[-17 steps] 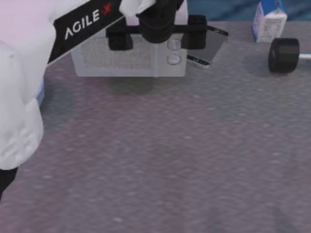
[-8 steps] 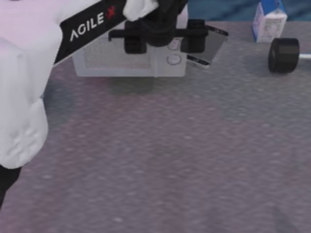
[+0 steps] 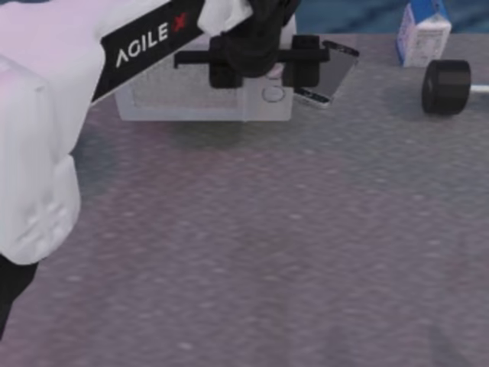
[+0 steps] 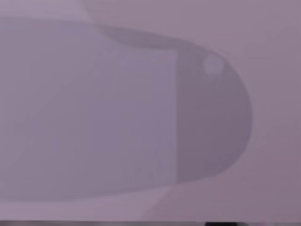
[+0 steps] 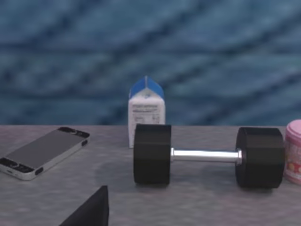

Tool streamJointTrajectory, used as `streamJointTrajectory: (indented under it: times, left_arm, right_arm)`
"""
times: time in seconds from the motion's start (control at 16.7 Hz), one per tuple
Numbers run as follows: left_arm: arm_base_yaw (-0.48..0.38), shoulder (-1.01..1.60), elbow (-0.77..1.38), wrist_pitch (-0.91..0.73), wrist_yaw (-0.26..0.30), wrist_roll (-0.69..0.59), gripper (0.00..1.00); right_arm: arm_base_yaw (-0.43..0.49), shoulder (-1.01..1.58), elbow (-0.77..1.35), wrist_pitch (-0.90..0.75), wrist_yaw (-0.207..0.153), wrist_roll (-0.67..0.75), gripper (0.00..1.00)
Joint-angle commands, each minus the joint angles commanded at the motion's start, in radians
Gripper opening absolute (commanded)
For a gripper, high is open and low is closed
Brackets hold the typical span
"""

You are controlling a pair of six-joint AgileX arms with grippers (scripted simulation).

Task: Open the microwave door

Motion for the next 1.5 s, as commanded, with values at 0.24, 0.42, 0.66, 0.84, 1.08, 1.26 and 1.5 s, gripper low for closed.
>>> streamJointTrajectory:
  times: [0.24, 0.42, 0.66, 0.84, 1.08, 1.26, 1.5]
  left_arm:
    - [0.000, 0.000, 0.000, 0.000, 0.000, 0.000, 0.00]
    - [-0.033, -0.013, -0.039, 0.013, 0.017, -0.011, 0.00]
    - [-0.031, -0.069, -0.133, 0.039, -0.001, -0.021, 0.00]
    - [-0.032, -0.109, -0.185, 0.061, -0.014, -0.030, 0.00]
    - [-0.032, -0.114, -0.188, 0.064, -0.016, -0.032, 0.00]
    - [-0.032, -0.114, -0.188, 0.064, -0.016, -0.032, 0.00]
    - [-0.032, -0.114, -0.188, 0.064, -0.016, -0.032, 0.00]
  right_arm:
    - [0.000, 0.000, 0.000, 0.000, 0.000, 0.000, 1.00]
    - [0.000, 0.000, 0.000, 0.000, 0.000, 0.000, 1.00]
    - [0.000, 0.000, 0.000, 0.000, 0.000, 0.000, 1.00]
    - [0.000, 0.000, 0.000, 0.000, 0.000, 0.000, 1.00]
    - [0.000, 0.000, 0.000, 0.000, 0.000, 0.000, 1.00]
    - [0.000, 0.000, 0.000, 0.000, 0.000, 0.000, 1.00]
    - [0.000, 0.000, 0.000, 0.000, 0.000, 0.000, 1.00]
